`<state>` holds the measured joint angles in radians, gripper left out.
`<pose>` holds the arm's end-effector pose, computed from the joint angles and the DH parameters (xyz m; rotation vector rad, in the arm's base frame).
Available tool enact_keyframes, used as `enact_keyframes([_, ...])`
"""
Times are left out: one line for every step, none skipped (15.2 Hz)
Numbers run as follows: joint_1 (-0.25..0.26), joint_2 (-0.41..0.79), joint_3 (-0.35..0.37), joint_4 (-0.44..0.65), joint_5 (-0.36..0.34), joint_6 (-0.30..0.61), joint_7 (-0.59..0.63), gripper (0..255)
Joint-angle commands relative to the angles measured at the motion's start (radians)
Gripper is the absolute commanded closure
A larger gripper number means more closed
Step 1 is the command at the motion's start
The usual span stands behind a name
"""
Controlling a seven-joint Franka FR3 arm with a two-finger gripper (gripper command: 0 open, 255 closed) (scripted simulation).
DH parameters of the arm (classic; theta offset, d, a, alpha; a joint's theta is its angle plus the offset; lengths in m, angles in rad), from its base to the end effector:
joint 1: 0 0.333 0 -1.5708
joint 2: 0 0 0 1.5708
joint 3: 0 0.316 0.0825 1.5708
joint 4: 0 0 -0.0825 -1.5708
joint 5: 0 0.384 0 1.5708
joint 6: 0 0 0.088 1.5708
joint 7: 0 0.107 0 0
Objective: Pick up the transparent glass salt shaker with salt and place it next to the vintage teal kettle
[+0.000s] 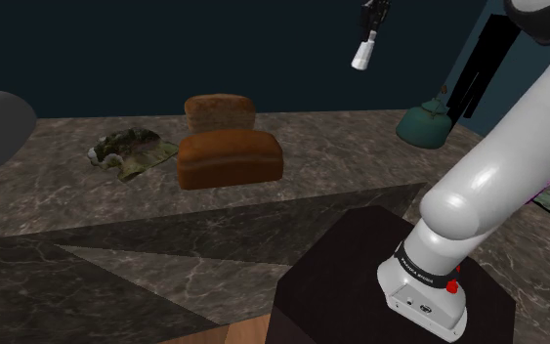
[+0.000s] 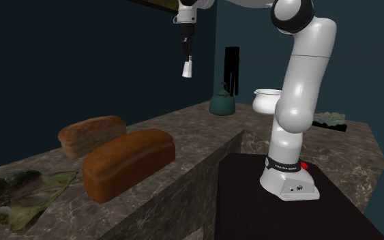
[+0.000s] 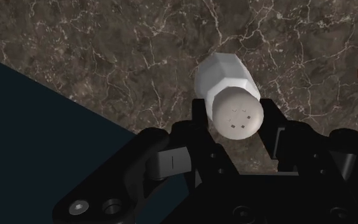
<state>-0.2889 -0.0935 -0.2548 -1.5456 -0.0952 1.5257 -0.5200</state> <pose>0.4363 -0.2850 0.6811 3.0438 -0.0474 0.0374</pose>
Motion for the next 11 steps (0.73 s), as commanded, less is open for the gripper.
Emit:
enact_keyframes([-0.020, -0.009, -0.025, -0.007, -0.001, 0.002, -0.046, 255])
enact_keyframes([-0.030, -0.014, -0.038, -0.012, -0.002, 0.005, -0.069, 255])
enact_keyframes([-0.041, -0.018, -0.051, -0.016, -0.003, 0.007, -0.093, 255])
enact_keyframes([-0.051, -0.021, -0.065, -0.019, -0.004, 0.009, -0.117, 255])
enact_keyframes([-0.061, -0.022, -0.079, -0.020, -0.004, 0.011, -0.141, 255])
enact_keyframes([-0.072, -0.023, -0.093, -0.021, -0.004, 0.013, -0.166, 255])
enact_keyframes([-0.082, -0.022, -0.107, -0.020, -0.003, 0.014, -0.190, 255])
enact_keyframes([-0.093, -0.020, -0.122, -0.017, -0.002, 0.016, -0.216, 255])
enact_keyframes([-0.103, -0.017, -0.137, -0.013, 0.000, 0.017, -0.241, 255])
enact_keyframes([-0.114, -0.013, -0.152, -0.009, 0.003, 0.018, -0.267, 255])
enact_keyframes([-0.125, -0.007, -0.167, -0.002, 0.006, 0.019, -0.293, 255])
